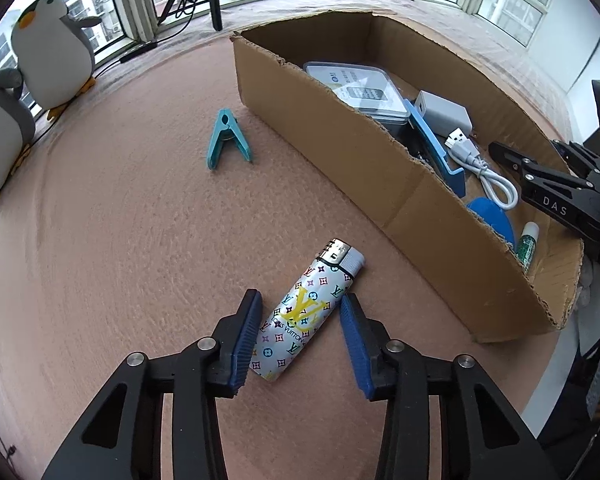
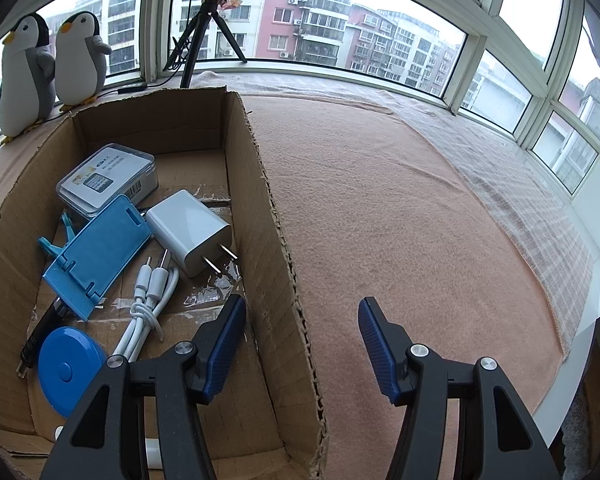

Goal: Organize rigid objects
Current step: 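Close the left tool on the patterned lighter, then carry the patterned lighter into the box and open the left tool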

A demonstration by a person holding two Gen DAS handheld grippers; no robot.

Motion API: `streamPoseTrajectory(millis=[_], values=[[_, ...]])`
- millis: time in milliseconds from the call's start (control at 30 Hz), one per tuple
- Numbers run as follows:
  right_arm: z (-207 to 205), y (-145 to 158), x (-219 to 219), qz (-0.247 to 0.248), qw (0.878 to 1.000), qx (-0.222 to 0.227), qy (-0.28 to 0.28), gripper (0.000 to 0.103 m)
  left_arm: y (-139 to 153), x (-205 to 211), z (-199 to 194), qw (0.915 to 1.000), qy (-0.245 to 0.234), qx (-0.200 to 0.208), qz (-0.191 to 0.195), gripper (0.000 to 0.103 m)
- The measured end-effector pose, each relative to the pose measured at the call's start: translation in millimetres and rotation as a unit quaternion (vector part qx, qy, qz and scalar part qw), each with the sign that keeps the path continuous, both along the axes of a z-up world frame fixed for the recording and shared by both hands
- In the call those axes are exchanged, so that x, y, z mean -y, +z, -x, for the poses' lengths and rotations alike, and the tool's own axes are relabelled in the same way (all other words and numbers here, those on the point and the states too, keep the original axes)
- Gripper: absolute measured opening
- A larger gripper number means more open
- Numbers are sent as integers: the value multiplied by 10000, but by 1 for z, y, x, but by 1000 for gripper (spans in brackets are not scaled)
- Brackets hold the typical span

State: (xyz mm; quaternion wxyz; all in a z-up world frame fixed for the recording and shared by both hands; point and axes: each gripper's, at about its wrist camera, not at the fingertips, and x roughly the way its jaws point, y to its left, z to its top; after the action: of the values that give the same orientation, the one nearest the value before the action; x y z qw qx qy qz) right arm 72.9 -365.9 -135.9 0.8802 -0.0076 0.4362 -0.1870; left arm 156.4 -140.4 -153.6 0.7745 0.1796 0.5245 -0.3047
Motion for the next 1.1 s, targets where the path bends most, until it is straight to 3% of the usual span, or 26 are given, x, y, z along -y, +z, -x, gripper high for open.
streamPoseTrajectory(millis=[300,400,533,633,833,1100], values=[[0,0,0,1,10000,0,2,54,0,-18,14,9926,1060,-93,577,29],[0,0,1,-13,10000,8,-13,54,-1,-34,11,9816,1493,-433,1113,26],[1,0,1,-12,10000,11,-17,54,-7,-54,11,9599,1944,-883,1817,25],[1,0,1,-15,10000,13,-20,54,-10,-61,12,9497,2094,-1031,2087,25],[1,0,1,-14,10000,11,-18,54,-11,-69,12,9388,2189,-1208,2371,25],[1,0,1,-17,10000,13,-20,54,-5,-76,10,9342,2208,-1189,2537,25]])
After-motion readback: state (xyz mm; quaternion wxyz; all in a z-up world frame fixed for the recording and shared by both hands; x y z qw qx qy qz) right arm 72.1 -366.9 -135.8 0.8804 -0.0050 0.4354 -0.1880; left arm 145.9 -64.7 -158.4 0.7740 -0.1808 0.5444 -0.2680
